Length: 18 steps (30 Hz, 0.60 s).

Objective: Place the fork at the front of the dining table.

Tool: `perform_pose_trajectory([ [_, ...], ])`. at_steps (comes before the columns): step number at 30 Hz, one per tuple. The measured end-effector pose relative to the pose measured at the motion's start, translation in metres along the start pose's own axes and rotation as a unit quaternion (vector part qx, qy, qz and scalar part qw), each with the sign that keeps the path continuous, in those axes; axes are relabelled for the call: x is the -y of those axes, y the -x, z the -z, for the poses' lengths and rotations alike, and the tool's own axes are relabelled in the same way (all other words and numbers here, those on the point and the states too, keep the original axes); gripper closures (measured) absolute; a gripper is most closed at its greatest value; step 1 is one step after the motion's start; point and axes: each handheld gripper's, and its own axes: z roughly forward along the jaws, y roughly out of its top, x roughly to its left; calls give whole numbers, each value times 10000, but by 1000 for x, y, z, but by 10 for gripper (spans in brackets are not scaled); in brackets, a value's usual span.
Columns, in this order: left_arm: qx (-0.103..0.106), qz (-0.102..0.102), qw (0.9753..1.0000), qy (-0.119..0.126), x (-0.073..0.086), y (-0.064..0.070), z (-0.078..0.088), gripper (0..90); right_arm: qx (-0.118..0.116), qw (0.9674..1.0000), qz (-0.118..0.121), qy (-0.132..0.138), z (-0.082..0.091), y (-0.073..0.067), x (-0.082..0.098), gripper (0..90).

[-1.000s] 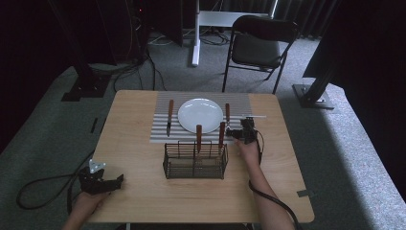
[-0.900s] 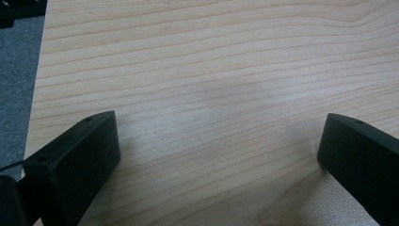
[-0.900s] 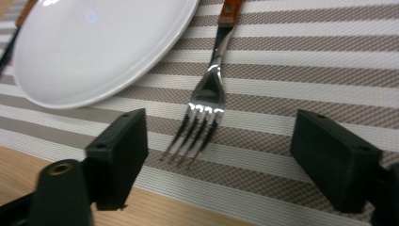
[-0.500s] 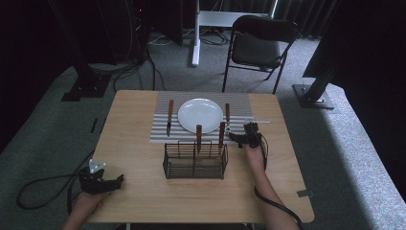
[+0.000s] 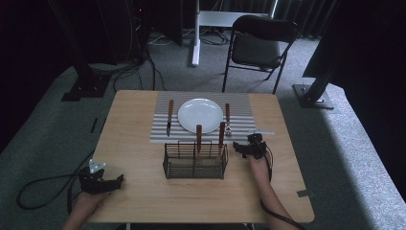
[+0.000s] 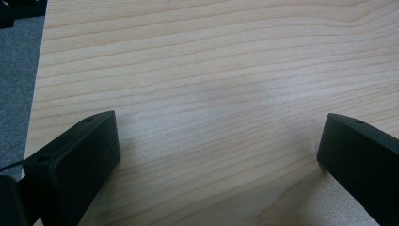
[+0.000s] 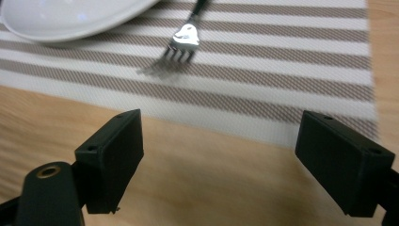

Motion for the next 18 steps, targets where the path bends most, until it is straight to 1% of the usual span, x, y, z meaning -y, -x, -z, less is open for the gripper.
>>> perform_pose_trajectory([
  [1,0,0,10000,0,0,0,0,0,0,10000,0,0,0,0,0,151],
  [2,-1,-1,10000,1,0,0,0,0,16,10000,-6,21,7,3,6,151],
  [5,0,0,10000,0,0,0,0,0,97,9999,112,23,13,4,13,146],
  [6,0,0,10000,0,0,0,0,0,97,9999,112,23,13,4,13,146],
  [7,0,0,10000,0,0,0,0,0,161,9997,164,39,15,5,15,146],
  [8,-1,0,10000,1,0,0,0,0,161,9997,164,39,15,5,15,141],
  [9,-1,-1,10000,0,0,0,0,0,212,9996,196,63,22,6,22,141],
  [10,-1,0,10000,0,0,0,0,0,260,9994,214,85,24,7,24,140],
  [13,-1,-1,10000,0,0,0,0,0,298,9992,232,95,29,8,29,138],
  [14,-1,-2,10000,0,0,0,0,0,368,9989,257,136,36,11,37,137],
  [15,0,0,10000,-1,0,0,0,0,378,9988,259,153,37,12,39,137],
  [17,-1,-1,10000,-1,0,0,0,0,560,9978,308,195,42,13,44,137],
  [18,-1,-1,10000,-1,0,0,0,0,613,9974,317,198,43,14,46,137],
])
